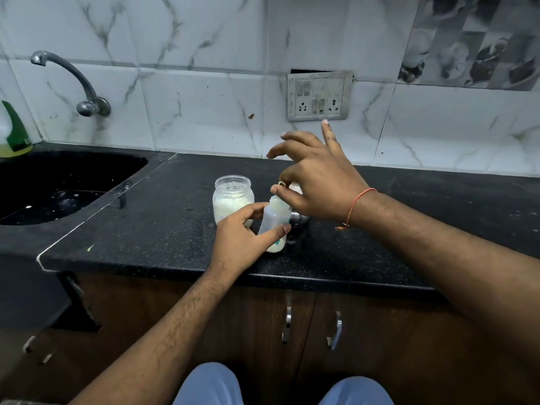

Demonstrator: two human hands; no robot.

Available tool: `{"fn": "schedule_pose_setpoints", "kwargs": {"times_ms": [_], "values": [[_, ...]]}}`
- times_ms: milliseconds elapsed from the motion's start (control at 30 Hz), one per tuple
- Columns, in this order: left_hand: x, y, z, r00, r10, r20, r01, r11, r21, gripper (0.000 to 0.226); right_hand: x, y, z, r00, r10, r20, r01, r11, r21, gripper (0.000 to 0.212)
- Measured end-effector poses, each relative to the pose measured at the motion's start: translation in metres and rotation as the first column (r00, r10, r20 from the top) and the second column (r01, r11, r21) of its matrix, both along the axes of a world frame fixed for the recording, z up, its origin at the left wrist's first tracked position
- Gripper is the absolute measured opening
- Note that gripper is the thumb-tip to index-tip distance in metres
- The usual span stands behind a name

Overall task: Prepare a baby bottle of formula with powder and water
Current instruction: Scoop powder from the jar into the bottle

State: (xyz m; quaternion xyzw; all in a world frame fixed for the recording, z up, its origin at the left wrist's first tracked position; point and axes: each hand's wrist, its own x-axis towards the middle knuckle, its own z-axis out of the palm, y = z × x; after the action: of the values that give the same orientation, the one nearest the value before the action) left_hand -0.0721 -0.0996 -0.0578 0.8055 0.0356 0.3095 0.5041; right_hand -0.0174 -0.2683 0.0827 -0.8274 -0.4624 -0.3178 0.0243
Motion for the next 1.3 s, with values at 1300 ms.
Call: {"fn": "schedule_pose_setpoints", "kwargs": {"times_ms": [1300], "values": [[0.004,0.002,-0.006,1.0,-0.001,-0.002,0.001,1.0,-0.026,0.054,0.021,-0.016,0.003,0.872,0.019,-0.489,0.113,0.964,0.239,0.024]]}}
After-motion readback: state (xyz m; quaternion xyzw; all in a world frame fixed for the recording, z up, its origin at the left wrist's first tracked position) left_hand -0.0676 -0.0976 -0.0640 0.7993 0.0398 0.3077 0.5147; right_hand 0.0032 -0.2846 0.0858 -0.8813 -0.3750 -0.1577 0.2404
